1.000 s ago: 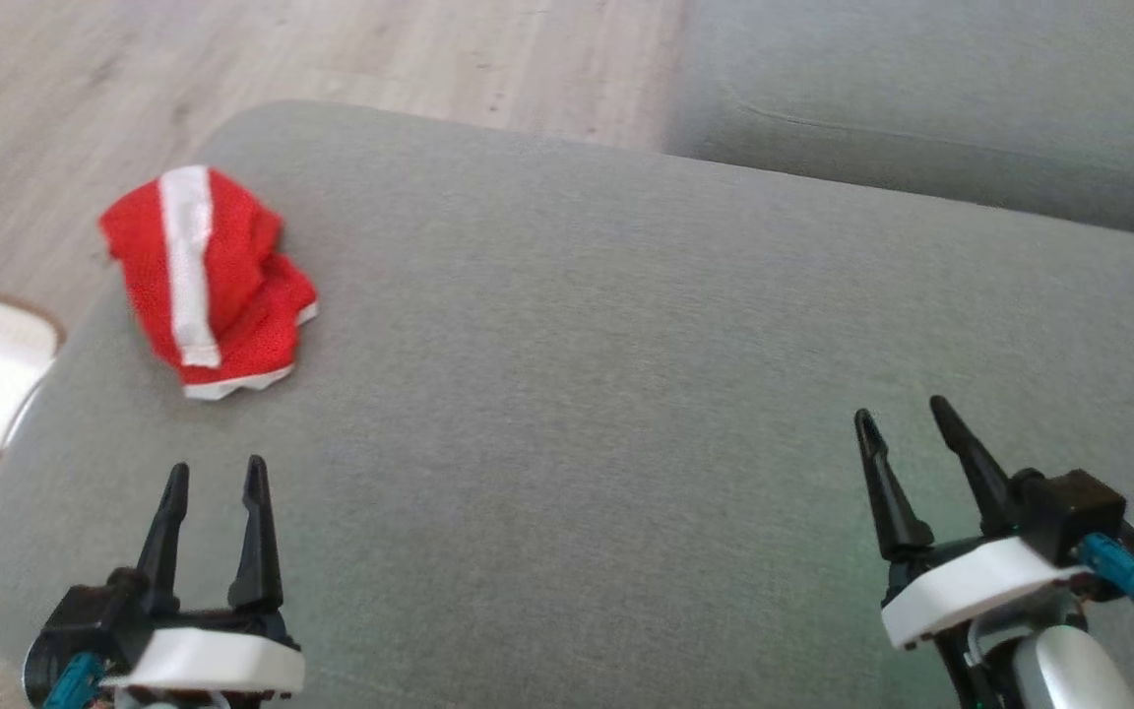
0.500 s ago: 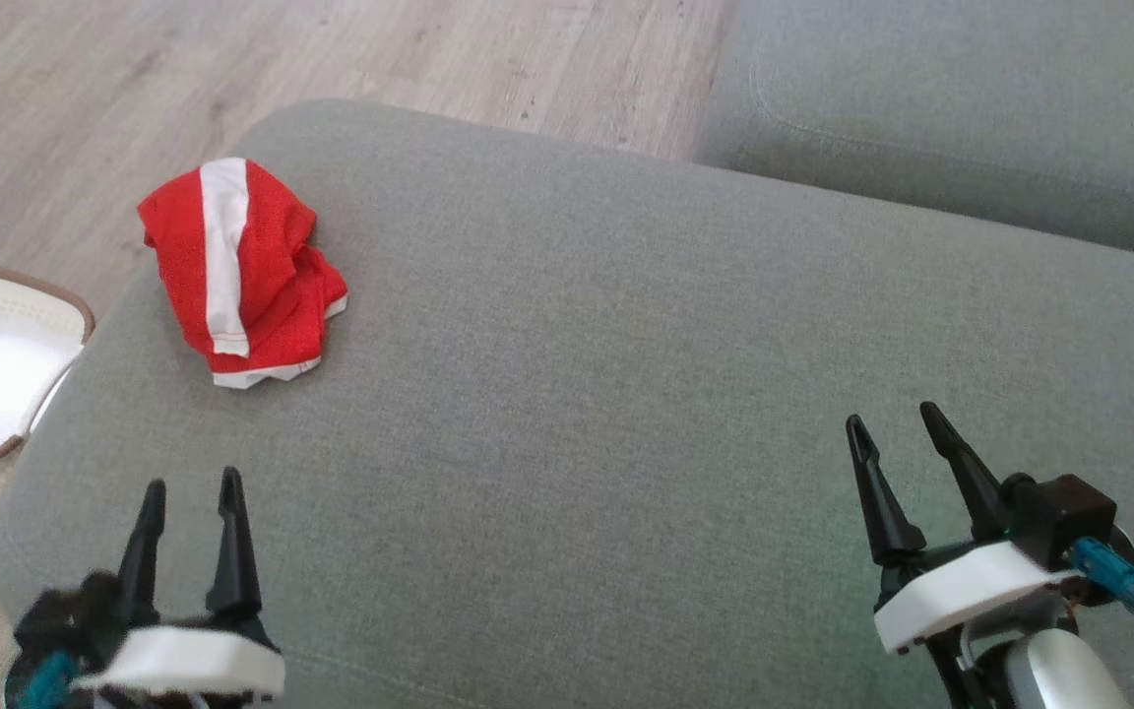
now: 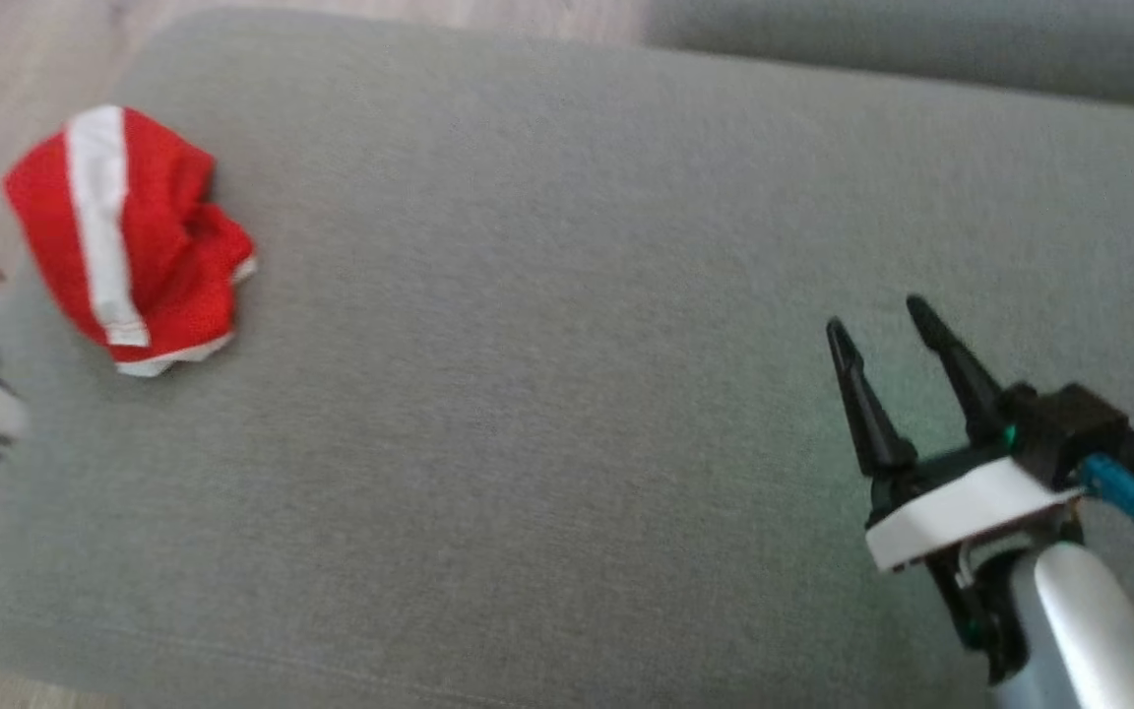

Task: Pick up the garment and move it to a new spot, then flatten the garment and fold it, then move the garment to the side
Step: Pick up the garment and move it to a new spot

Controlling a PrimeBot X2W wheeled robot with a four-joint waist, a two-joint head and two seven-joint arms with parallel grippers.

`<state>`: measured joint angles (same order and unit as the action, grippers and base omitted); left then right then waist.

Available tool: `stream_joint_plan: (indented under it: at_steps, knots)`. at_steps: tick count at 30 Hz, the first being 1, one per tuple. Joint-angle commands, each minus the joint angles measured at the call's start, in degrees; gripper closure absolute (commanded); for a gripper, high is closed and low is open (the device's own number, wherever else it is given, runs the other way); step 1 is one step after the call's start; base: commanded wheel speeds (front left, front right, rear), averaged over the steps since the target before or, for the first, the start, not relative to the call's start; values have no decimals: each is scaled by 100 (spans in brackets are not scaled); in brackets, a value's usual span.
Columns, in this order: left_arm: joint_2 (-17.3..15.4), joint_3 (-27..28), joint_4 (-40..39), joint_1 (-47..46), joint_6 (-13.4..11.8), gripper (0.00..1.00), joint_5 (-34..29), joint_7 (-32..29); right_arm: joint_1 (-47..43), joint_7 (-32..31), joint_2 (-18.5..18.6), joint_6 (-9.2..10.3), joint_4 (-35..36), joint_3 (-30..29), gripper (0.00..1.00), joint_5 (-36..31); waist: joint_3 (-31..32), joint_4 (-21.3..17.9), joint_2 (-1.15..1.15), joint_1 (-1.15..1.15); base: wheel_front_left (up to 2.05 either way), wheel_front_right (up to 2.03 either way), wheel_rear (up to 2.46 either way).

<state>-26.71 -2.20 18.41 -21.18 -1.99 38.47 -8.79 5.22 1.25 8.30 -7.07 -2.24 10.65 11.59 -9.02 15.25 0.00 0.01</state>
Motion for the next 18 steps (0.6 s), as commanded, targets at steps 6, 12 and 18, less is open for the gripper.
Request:
stream_joint_plan:
  at_steps: [6, 12, 18]
  knots:
    - [-1001, 785, 392, -765, 69, 0, 534, -800, 598, -190, 326, -42, 751, 186, 0, -128, -1522, -909, 0, -1, 0, 0, 0]
    - [-1271, 1085, 1069, -1137, 211, 0, 1021, -1270, 831, -243, 454, -42, 1149, 228, 0, -165, -2236, -1270, 0, -1, 0, 0, 0]
    - [-1131, 1102, 1713, -1176, -104, 0, 1458, -2249, 849, -208, 428, -42, 1231, 258, 0, -149, -2311, -1441, 0, -1, 0, 0, 0]
